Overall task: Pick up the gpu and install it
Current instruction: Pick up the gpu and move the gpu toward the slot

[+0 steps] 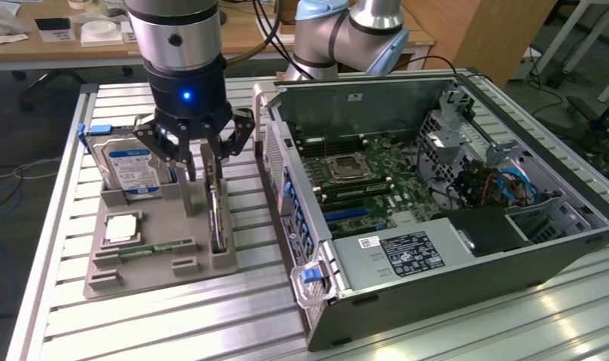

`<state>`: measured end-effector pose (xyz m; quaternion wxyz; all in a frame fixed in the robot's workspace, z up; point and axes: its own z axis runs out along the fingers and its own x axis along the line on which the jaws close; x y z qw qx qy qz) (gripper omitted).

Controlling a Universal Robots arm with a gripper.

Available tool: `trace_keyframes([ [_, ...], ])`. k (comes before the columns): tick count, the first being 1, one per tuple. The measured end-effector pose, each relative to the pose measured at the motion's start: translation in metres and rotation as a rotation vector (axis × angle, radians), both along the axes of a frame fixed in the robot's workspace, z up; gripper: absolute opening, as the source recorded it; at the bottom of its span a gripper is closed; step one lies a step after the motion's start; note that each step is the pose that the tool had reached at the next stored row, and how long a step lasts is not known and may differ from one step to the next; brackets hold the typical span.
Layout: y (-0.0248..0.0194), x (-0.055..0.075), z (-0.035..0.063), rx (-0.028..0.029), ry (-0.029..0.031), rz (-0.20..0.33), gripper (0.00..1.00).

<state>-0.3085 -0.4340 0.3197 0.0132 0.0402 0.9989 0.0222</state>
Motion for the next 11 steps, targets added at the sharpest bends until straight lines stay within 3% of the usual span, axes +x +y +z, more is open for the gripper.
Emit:
trace_keyframes([
  [11, 0.0000, 0.0000, -0.0022, -0.0001, 0.0001, 0.000, 0.42],
])
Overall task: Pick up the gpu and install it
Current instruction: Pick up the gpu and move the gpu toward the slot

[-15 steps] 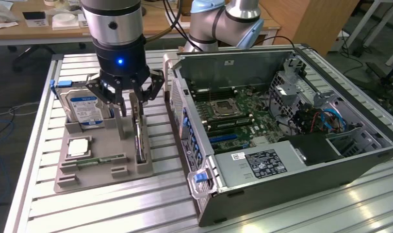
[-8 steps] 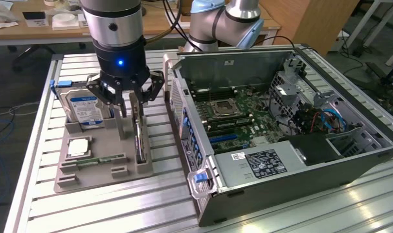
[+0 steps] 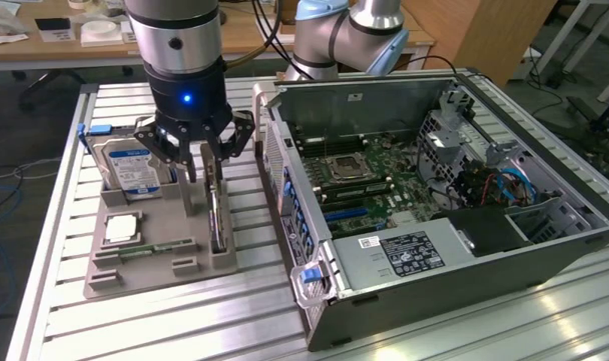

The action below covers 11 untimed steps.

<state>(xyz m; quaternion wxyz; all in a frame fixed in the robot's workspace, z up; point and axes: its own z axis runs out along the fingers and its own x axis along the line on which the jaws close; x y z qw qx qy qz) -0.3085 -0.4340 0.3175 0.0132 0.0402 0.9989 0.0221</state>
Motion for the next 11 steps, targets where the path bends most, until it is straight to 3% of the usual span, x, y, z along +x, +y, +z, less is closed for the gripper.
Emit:
trace_keyframes([
  [11, 0.0000, 0.0000, -0.0017, 0.0001, -0.0001, 0.000, 0.42],
])
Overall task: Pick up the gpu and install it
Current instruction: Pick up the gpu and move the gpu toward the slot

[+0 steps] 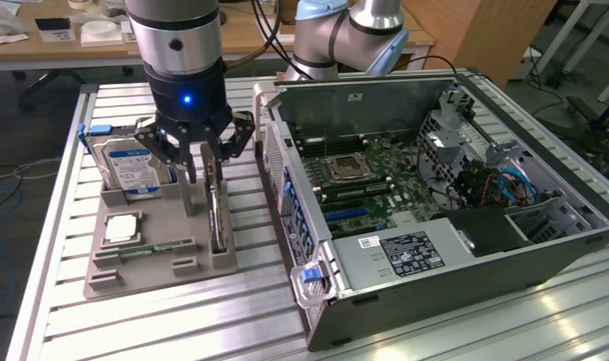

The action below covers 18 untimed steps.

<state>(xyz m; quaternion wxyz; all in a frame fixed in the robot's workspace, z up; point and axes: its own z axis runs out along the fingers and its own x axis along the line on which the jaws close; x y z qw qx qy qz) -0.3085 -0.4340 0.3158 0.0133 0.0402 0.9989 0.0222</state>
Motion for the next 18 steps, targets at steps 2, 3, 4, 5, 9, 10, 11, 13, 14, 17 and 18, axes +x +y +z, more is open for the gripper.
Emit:
trace_keyframes([
  [2, 0.0000, 0.0000, -0.0008, -0.0003, 0.0004, 0.000, 0.42],
  [3, -0.0001, -0.0001, -0.0009, -0.0004, 0.0006, 0.000, 0.42],
  [4, 0.0000, 0.0000, -0.0010, -0.0004, 0.0005, 0.000, 0.42],
  [5, -0.0001, -0.0001, -0.0010, -0.0005, 0.0005, 0.000, 0.42],
  [9, 0.0000, 0.0000, -0.0012, -0.0003, 0.0004, 0.000, 0.42],
  [10, 0.0000, 0.0000, -0.0015, -0.0001, 0.0002, 0.000, 0.42],
  [11, 0.0000, 0.0000, -0.0020, -0.0001, 0.0001, 0.000, 0.42],
  [13, 0.0000, -0.0001, -0.0026, -0.0003, 0.0004, 0.000, 0.42],
  [14, 0.0000, -0.0001, -0.0029, -0.0003, 0.0004, 0.000, 0.42],
  [17, 0.0000, -0.0001, -0.0031, -0.0005, 0.0005, 0.000, 0.42],
  [18, 0.0000, -0.0001, -0.0031, -0.0004, 0.0005, 0.000, 0.42],
])
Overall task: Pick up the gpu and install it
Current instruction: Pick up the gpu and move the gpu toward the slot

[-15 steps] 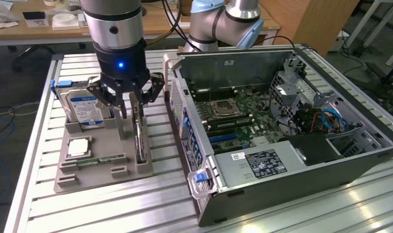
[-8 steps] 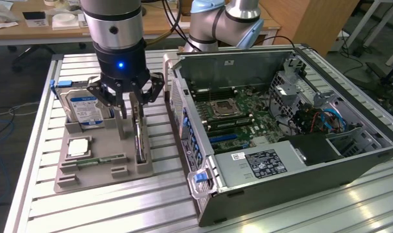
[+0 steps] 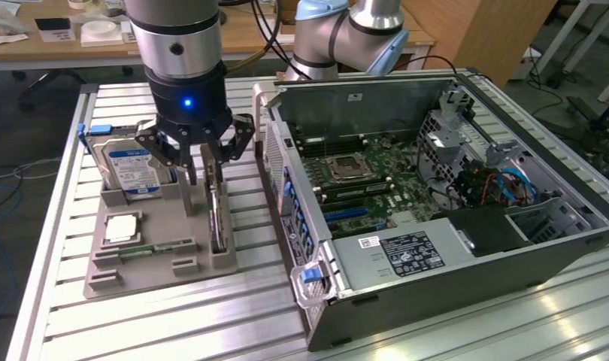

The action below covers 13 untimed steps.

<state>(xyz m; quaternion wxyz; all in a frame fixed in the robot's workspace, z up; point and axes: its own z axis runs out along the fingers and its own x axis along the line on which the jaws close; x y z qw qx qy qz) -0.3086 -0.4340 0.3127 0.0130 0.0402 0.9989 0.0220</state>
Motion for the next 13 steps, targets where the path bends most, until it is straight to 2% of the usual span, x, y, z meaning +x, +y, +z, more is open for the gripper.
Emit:
trace_keyframes([
  [13, 0.0000, 0.0000, -0.0017, 0.0001, -0.0001, 0.000, 0.42],
])
